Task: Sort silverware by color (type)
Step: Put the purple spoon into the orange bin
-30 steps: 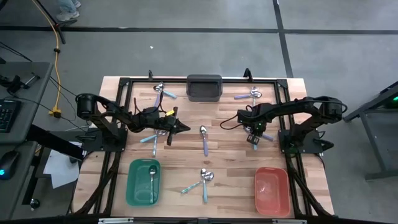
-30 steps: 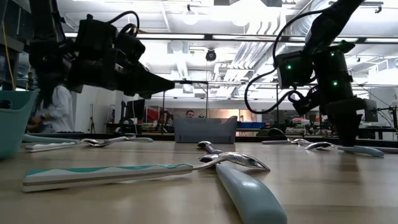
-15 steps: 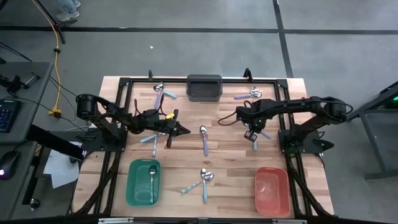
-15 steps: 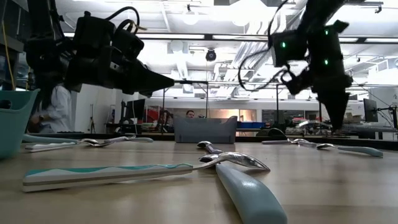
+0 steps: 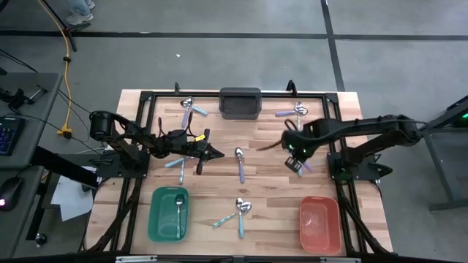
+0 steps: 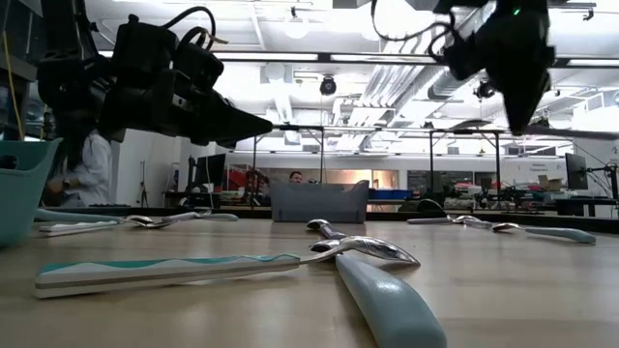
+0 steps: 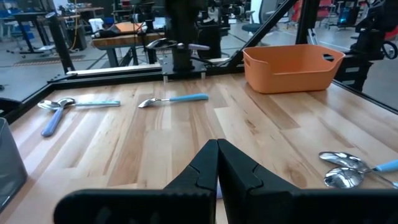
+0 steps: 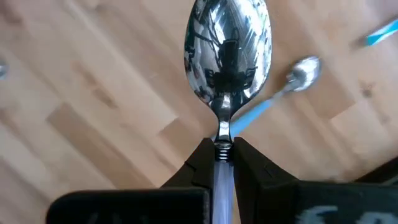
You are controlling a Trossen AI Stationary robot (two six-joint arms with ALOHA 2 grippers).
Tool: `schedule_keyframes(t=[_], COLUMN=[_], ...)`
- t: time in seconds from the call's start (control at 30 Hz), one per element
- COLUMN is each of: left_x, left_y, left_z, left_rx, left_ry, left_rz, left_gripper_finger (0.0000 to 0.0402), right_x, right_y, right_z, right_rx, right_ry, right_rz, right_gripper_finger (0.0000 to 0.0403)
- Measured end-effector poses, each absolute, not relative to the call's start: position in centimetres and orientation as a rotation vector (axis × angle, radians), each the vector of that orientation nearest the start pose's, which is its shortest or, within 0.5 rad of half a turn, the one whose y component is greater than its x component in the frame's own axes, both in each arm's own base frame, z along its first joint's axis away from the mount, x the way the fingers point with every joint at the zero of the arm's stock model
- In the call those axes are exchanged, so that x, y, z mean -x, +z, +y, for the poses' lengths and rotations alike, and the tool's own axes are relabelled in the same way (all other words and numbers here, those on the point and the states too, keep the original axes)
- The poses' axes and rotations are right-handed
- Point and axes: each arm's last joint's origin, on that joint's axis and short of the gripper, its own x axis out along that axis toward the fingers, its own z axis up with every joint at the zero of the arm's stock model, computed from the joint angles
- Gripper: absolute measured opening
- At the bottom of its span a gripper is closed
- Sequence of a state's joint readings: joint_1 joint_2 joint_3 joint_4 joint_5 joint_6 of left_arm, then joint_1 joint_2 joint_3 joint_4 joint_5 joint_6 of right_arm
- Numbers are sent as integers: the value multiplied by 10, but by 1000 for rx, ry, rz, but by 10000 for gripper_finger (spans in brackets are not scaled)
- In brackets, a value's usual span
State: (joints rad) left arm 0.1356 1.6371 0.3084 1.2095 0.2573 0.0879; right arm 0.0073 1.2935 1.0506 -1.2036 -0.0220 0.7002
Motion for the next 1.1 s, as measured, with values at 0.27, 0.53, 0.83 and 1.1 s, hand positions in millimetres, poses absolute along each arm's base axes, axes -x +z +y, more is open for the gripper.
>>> schedule_keyframes(t=[0.27,0.53,0.83,1.1], left_x=[-248,-248,-248,-248], left_y=[132,130,127,126], left_z=[26,27,26,26], left_rx=[-56,-52,-65,-48], left_ry=[-126,-124,-126,-126], left_rz=[117,137,162,173], left_gripper_finger=[0,0,0,0], right_x=[-209,-200,-183,-170], right_y=[262,280,277,258], right_z=[54,102,161,202], right_rx=[-715,-918,-1115,-1163], right_ry=[-373,-305,-411,-548], right_rz=[1438,1499,1479,1519], right_gripper_finger=[12,12,12,12])
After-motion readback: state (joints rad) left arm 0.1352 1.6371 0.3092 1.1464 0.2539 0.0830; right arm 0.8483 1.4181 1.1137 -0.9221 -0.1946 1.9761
